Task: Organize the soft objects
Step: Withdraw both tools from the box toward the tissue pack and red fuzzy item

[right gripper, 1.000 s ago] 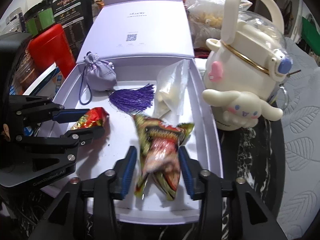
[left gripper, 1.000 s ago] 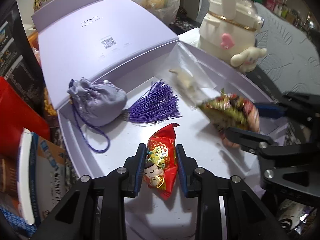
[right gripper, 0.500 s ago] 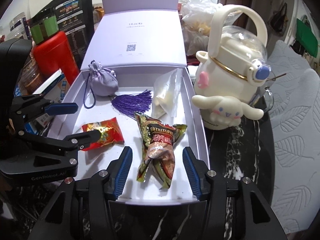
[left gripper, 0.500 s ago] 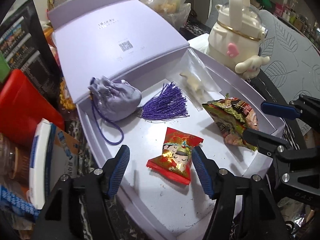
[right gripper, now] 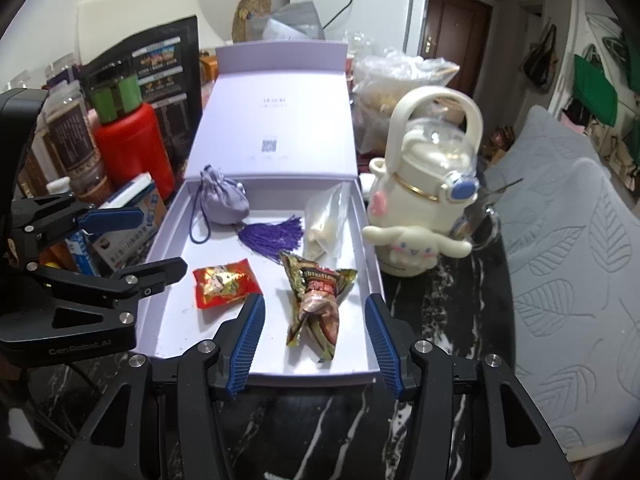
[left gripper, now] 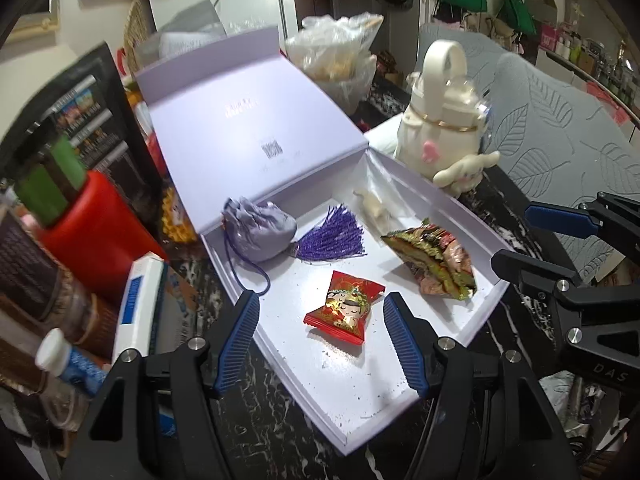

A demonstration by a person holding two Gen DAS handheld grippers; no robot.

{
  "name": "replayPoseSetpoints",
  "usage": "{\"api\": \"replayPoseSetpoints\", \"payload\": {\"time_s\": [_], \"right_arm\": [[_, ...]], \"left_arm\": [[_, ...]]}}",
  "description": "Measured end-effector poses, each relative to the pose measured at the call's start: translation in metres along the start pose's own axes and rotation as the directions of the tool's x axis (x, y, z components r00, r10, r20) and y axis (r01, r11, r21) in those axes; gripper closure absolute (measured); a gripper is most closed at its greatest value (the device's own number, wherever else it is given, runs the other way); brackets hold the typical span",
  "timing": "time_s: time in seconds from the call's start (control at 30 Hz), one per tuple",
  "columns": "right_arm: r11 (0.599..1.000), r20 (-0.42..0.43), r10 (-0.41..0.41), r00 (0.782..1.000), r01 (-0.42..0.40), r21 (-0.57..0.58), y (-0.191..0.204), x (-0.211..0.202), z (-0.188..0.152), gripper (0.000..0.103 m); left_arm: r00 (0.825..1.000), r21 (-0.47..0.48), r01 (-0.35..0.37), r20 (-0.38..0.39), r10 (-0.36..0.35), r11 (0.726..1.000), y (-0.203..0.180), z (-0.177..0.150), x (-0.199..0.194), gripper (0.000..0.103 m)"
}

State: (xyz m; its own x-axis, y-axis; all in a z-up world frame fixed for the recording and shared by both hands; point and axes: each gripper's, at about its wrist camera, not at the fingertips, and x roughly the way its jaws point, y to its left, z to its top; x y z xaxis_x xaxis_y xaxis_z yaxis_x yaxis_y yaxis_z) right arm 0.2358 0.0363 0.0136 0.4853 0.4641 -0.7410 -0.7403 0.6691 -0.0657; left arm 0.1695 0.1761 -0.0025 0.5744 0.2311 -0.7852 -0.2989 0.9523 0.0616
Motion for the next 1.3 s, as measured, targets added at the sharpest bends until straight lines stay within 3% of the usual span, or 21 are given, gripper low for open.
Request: {"api": "replayPoseSetpoints", "payload": {"time_s": [0.47,0.63,0.83,0.97,1.3], "right_arm": [[0.999,0.125,-0.033,0.992,0.034,-0.008,0.014,-0.070,-0.004,0.051],[0.999,0.166,-0.036,0.986,0.037,-0.003,0.020,-0.092,-0.011,0.046],[0.997,0.202,-0.072,0.977,0.074,-0.006,0.027,-0.114,-0.023,0.041],[0.998,0.234,-0.055,0.971,0.053,0.015,0.030,-0.129,-0.033,0.026],[0.995,0.253,-0.093,0.963,0.083,0.048,0.041,-0.152,-0.059,0.023]], "left_arm": [[0.990,0.001,0.011,0.143,-0.011,1.000,-0.006,-0.005,-0.077,0.039],[0.981,0.004,0.005,0.192,-0.006,1.000,-0.008,-0.014,-0.102,0.023],[0.971,0.019,-0.004,0.240,0.000,1.000,-0.012,-0.027,-0.129,0.022],[0.965,0.022,0.002,0.263,-0.008,1.000,-0.012,-0.034,-0.143,0.022],[0.955,0.051,-0.004,0.295,-0.012,0.999,-0.022,-0.056,-0.163,0.022]]}}
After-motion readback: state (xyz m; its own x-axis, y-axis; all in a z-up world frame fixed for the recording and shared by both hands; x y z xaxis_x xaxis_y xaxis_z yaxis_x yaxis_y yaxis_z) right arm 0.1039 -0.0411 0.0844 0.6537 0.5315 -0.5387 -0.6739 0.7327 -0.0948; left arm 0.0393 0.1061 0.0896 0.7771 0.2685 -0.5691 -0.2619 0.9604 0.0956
